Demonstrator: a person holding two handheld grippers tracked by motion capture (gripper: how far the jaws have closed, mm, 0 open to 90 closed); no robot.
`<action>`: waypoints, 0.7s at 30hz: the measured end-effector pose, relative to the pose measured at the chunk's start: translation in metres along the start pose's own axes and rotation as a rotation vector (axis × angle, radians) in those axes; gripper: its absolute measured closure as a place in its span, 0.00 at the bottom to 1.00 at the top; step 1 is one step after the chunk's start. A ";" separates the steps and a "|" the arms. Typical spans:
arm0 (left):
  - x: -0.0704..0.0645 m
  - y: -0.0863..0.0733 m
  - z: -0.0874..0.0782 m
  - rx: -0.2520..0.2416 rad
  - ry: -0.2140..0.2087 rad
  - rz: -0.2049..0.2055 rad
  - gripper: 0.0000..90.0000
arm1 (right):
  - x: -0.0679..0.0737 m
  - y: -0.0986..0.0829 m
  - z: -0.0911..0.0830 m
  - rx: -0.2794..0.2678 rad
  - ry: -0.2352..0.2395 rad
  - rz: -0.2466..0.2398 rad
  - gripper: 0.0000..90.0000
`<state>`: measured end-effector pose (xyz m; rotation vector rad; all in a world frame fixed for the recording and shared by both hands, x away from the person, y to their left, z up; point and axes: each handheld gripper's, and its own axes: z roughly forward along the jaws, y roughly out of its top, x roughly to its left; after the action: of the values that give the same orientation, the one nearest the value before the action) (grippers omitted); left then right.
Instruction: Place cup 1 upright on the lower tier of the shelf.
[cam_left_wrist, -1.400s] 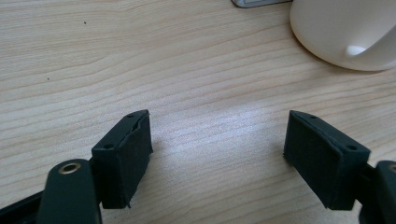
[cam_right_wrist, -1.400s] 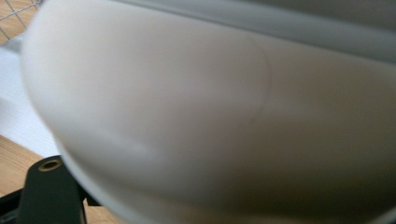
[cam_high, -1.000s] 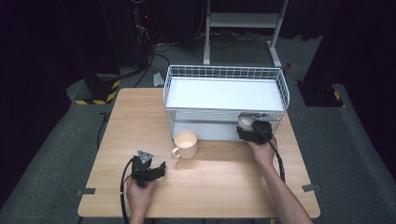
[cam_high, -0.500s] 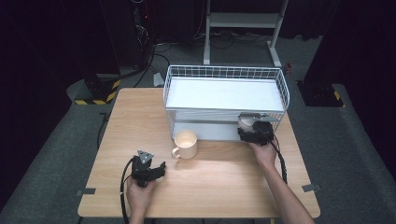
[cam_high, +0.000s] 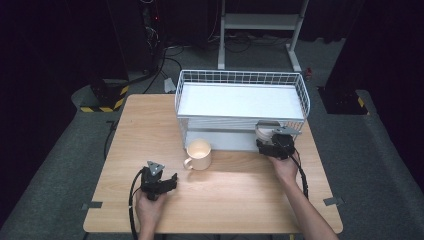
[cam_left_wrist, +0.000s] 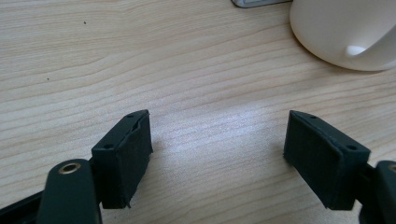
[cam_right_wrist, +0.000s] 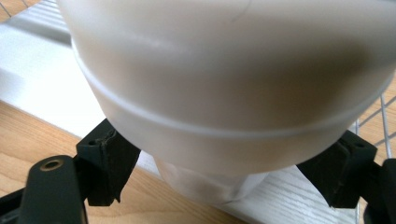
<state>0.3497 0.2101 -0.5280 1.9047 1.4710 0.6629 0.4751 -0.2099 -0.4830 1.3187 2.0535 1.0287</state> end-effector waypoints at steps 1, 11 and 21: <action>0.000 0.000 0.000 0.000 0.000 0.000 0.26 | 0.000 -0.001 -0.001 0.002 -0.001 -0.006 0.21; 0.000 0.000 0.000 0.000 0.000 0.000 0.26 | 0.001 -0.012 -0.001 0.018 -0.010 -0.006 0.24; 0.000 0.000 0.000 0.000 0.000 0.000 0.26 | 0.001 -0.019 0.000 0.033 -0.007 0.007 0.27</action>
<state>0.3497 0.2100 -0.5280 1.9047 1.4710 0.6628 0.4646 -0.2139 -0.4984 1.3455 2.0702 0.9958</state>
